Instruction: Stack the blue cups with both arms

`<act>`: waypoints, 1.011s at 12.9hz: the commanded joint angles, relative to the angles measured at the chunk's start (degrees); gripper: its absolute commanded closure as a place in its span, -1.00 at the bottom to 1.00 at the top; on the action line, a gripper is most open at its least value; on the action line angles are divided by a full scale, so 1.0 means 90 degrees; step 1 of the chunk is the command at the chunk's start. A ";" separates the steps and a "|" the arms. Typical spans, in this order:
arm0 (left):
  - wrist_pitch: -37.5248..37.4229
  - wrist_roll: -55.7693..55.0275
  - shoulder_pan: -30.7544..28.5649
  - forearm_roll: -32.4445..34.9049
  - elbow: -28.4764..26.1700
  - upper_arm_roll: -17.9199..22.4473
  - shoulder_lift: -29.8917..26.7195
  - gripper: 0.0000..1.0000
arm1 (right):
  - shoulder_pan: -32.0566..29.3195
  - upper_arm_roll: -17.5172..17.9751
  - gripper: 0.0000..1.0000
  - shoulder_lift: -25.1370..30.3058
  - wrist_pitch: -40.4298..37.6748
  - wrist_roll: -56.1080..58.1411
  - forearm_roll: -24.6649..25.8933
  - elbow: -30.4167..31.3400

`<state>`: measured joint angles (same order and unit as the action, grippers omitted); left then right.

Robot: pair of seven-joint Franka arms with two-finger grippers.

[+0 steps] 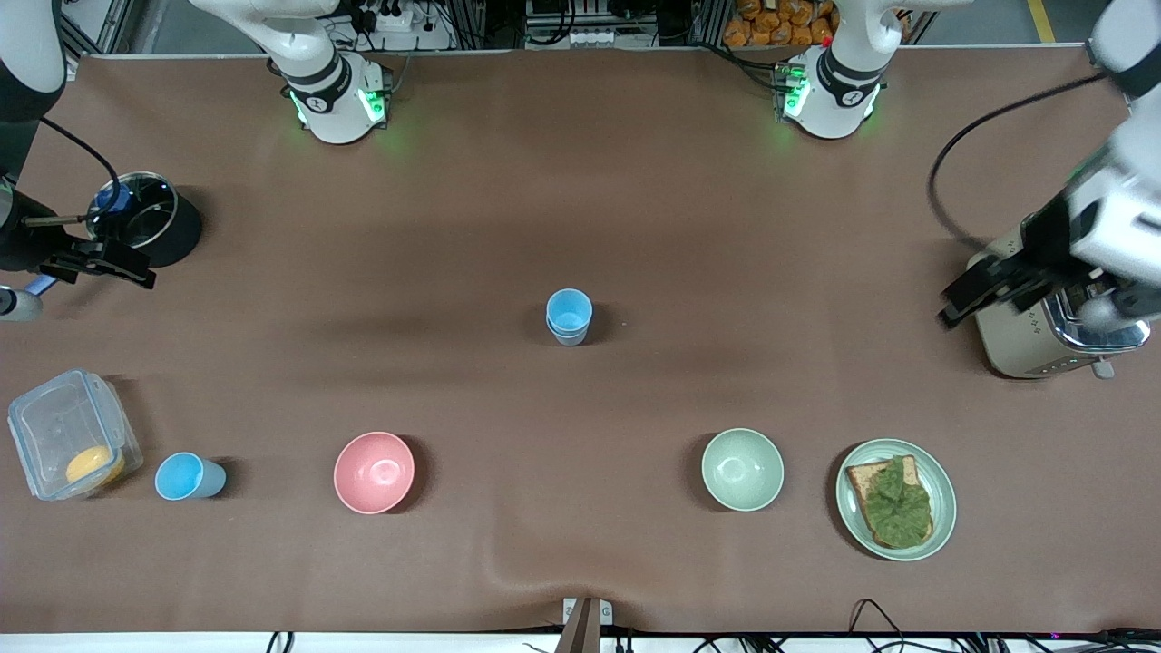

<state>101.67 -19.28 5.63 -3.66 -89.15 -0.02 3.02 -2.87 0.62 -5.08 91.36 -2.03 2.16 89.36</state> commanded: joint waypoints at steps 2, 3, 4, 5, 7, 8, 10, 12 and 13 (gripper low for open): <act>-0.1051 0.0189 -0.0049 -0.0052 0.0277 0.0090 -0.0169 -1.00 | -0.0188 0.0136 -1.00 0.0037 -0.0044 -0.0087 -0.0045 0.0022; -0.1197 0.0208 -0.0117 -0.0033 0.0277 0.0080 -0.0208 -1.00 | -0.0188 0.0136 -1.00 0.0037 -0.0063 -0.0087 -0.0045 0.0022; -0.1237 0.0363 -0.0128 0.0054 0.0277 0.0080 -0.0208 -1.00 | -0.0188 0.0136 -1.00 0.0037 -0.0063 -0.0087 -0.0045 0.0013; -0.1247 0.0519 -0.0137 0.0113 0.0277 0.0080 -0.0218 -1.00 | -0.0188 0.0136 -1.00 0.0037 -0.0073 -0.0087 -0.0045 0.0013; -0.1315 0.0938 -0.0234 0.0240 0.0258 0.0090 -0.0228 -1.00 | -0.0179 0.0127 -1.00 0.0037 -0.0073 -0.0087 -0.0045 0.0022; -0.1393 0.1144 -0.0380 0.0280 0.0257 0.0022 -0.0228 -1.00 | -0.0179 0.0127 -1.00 0.0037 -0.0073 -0.0087 -0.0045 0.0013; -0.1530 0.1205 -0.0401 0.0290 0.0238 0.0031 -0.0247 -1.00 | -0.0179 0.0127 -1.00 0.0047 -0.0073 -0.0087 -0.0045 0.0022; -0.1531 0.1214 -0.0401 0.0571 0.0218 0.0002 -0.0248 -1.00 | -0.0179 0.0127 -1.00 0.0037 -0.0073 -0.0087 -0.0045 0.0013; -0.1531 0.1224 -0.0401 0.0602 0.0228 -0.0017 -0.0248 -1.00 | -0.0179 0.0127 -1.00 0.0037 -0.0073 -0.0077 -0.0045 0.0022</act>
<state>88.87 -9.34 2.49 -0.07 -87.38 0.77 1.16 -3.03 0.62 -5.08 91.03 -2.04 2.16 89.40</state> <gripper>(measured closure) 0.000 0.000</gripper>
